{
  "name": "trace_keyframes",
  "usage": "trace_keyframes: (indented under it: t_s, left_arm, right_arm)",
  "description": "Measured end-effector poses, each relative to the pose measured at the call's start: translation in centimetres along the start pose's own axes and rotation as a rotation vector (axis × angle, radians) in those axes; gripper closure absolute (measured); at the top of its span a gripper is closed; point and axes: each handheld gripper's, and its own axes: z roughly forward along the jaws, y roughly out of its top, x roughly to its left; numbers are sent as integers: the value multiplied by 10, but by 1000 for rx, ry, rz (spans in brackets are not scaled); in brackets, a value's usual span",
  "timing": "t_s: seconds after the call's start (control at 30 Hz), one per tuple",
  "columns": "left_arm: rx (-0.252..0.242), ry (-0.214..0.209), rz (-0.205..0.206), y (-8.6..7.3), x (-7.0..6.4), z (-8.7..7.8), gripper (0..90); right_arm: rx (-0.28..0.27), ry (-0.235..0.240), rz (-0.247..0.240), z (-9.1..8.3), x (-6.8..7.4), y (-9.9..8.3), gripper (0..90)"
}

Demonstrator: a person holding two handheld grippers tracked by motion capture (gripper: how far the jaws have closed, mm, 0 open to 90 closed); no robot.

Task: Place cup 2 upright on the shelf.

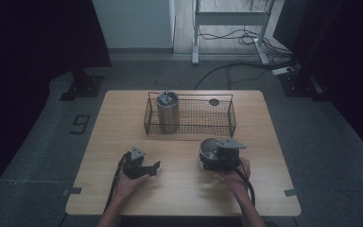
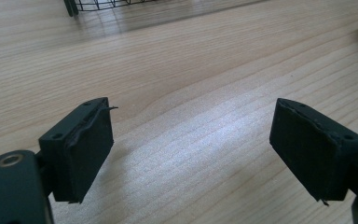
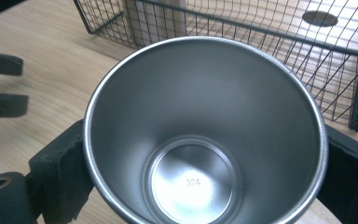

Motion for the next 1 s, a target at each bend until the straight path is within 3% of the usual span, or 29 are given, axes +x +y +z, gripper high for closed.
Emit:
trace_keyframes:
  t_s: [0.27, 0.43, 0.63, 1.0]
  left_arm:
    - [-1, 13, -3, 0, 2, -1, 140]
    - [2, -18, -18, 2, 2, -2, 142]
    - [20, -19, 12, 4, -3, -3, 141]
    - [34, -60, 18, 6, -10, 0, 142]
  right_arm:
    - [-17, -7, 3, -10, -1, 9, 68]
    - [-8, -28, -9, -11, -2, 14, 68]
    - [-4, -41, 7, -16, -5, 25, 69]
    - [-45, -44, 34, -33, -19, 44, 69]
